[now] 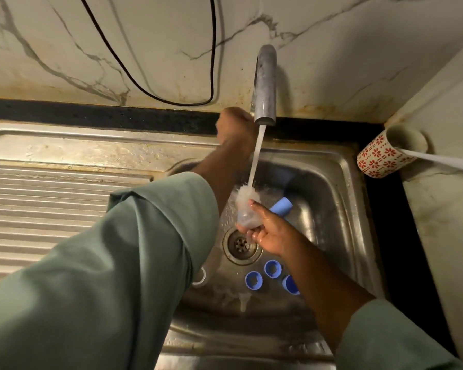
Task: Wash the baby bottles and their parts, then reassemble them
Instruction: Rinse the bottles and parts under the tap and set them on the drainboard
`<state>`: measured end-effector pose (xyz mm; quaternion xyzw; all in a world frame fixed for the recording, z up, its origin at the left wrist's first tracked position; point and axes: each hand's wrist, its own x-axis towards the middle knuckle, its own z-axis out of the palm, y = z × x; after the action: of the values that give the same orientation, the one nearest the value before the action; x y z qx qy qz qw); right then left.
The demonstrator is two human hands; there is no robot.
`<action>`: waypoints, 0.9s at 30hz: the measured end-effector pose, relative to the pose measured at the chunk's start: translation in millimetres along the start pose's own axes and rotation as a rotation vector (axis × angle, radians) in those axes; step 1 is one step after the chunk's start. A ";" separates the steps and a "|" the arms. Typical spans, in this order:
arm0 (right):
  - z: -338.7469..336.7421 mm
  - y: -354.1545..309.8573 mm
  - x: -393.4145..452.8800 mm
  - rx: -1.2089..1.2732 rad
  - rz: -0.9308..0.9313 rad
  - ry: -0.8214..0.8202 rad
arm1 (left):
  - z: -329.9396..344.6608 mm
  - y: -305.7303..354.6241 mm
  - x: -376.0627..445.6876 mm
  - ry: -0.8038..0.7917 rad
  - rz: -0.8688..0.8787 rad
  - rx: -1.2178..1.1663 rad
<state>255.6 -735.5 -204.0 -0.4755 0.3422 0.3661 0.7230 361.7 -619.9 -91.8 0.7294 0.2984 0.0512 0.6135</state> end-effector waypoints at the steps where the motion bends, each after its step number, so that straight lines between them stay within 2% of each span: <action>1: -1.6 -3.2 -4.4 -0.109 -0.022 0.015 | 2.2 4.3 -1.3 -0.047 0.028 0.022; 3: -4.4 -10.9 -13.8 -0.522 -0.165 0.137 | -4.7 9.0 -4.0 -0.128 0.094 0.135; 6: -10.2 -28.4 -26.3 -1.314 -0.569 0.312 | -32.1 2.4 -8.8 -0.271 0.225 0.423; 8: -9.8 -39.1 -37.3 -1.535 -0.728 0.287 | -49.7 -15.5 -18.5 -0.314 0.259 0.683; 12: 1.2 -57.9 -67.6 -1.769 -0.978 0.251 | -95.0 -68.2 -43.6 -0.320 0.259 1.203; 15: 14.8 -73.8 -100.0 -1.804 -1.103 0.278 | -134.3 -97.2 -50.9 -0.301 0.237 1.367; 18: 31.5 -82.6 -130.7 -1.733 -1.221 0.232 | -166.4 -109.0 -55.2 -0.257 0.160 1.416; 21: 38.7 -94.0 -150.3 -1.652 -1.308 0.169 | -179.1 -114.6 -61.3 -0.221 0.209 1.405; 23: 38.4 -87.2 -149.9 -1.527 -1.424 0.269 | -170.1 -116.8 -66.5 -0.248 0.279 1.333; 24: 34.7 -76.7 -142.3 -1.498 -1.529 0.420 | -161.4 -118.0 -70.3 -0.282 0.313 1.292; 25: 30.2 -59.1 -129.4 -1.596 -1.538 0.606 | -151.4 -118.6 -75.0 -0.311 0.343 1.260; 26: 25.2 -35.6 -116.1 -1.785 -1.374 0.684 | -141.8 -119.1 -79.6 -0.337 0.363 1.236; 27: 15.4 -8.9 -100.8 -1.877 -1.113 0.593 | -132.6 -120.1 -84.2 -0.366 0.376 1.224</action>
<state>215.3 -744.1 -110.3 -0.9848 -0.1693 -0.0216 0.0330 189.8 -538.9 -146.3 0.9826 0.0325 -0.1461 0.1102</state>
